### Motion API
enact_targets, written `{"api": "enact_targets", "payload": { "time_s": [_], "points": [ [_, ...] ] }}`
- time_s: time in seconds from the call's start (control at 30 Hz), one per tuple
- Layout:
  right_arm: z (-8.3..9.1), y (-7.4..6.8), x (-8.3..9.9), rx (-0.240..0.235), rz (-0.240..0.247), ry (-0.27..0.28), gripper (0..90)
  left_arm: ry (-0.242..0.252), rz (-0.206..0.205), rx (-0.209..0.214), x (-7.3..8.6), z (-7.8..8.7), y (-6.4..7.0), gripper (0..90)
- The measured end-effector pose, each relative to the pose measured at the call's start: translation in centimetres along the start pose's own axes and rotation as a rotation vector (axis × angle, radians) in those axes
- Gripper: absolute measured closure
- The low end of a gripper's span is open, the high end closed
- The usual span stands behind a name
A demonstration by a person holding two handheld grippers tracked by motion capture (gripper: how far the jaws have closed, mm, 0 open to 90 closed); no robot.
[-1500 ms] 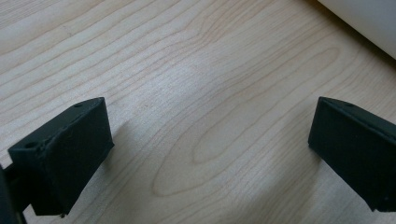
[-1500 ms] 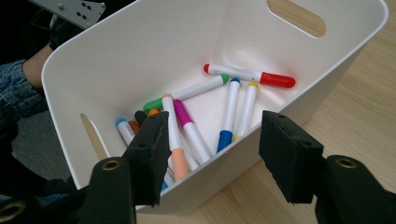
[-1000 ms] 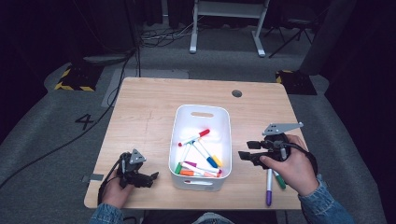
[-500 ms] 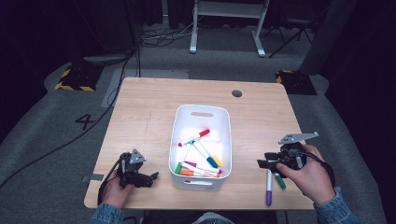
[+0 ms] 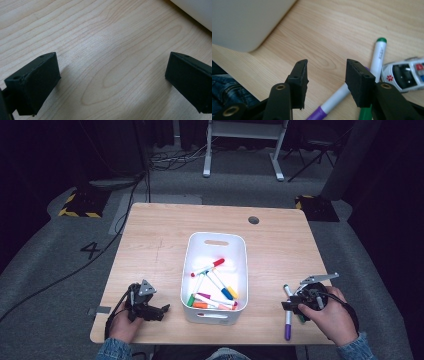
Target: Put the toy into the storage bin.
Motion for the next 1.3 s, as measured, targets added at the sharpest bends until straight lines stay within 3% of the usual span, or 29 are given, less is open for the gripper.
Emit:
{"api": "enact_targets", "payload": {
  "time_s": [0.2, 0.57, 0.97, 1.13, 1.3],
  "points": [
    [-1.5, 1.3, 1.9, 0.037, -0.042, -0.052, 54.2, 0.001, 0.0, 0.001, 0.0, 0.0, 0.0, 0.0],
    [-3.3, 1.6, 3.8, 0.016, -0.07, -0.098, 56.1, 0.0, 0.0, 0.0, 0.0, 0.0, 0.0, 0.0],
    [-4.8, 1.0, 3.6, 0.044, -0.014, -0.113, 67.7, 0.001, 0.0, 0.001, 0.0, 0.0, 0.0, 0.0],
    [-5.0, 0.8, 3.3, 0.094, -0.002, -0.113, 76.7, -0.001, -0.001, 0.0, 0.0, 0.0, 0.0, 0.0],
    [-5.1, 0.5, 3.1, 0.124, -0.003, -0.137, 77.1, -0.001, -0.001, 0.0, 0.0, 0.0, 0.0, 0.0]
  ]
}}
Point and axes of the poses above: each handheld gripper's, and its own axes: z roughly backward along the jaws, x roughly out of its underside, y roughly to its right, the point moved 7 cm from there along -z, roughly forward along the jaws, and after that the axes turned 9 degrees about -y, right-handed, at the moved point
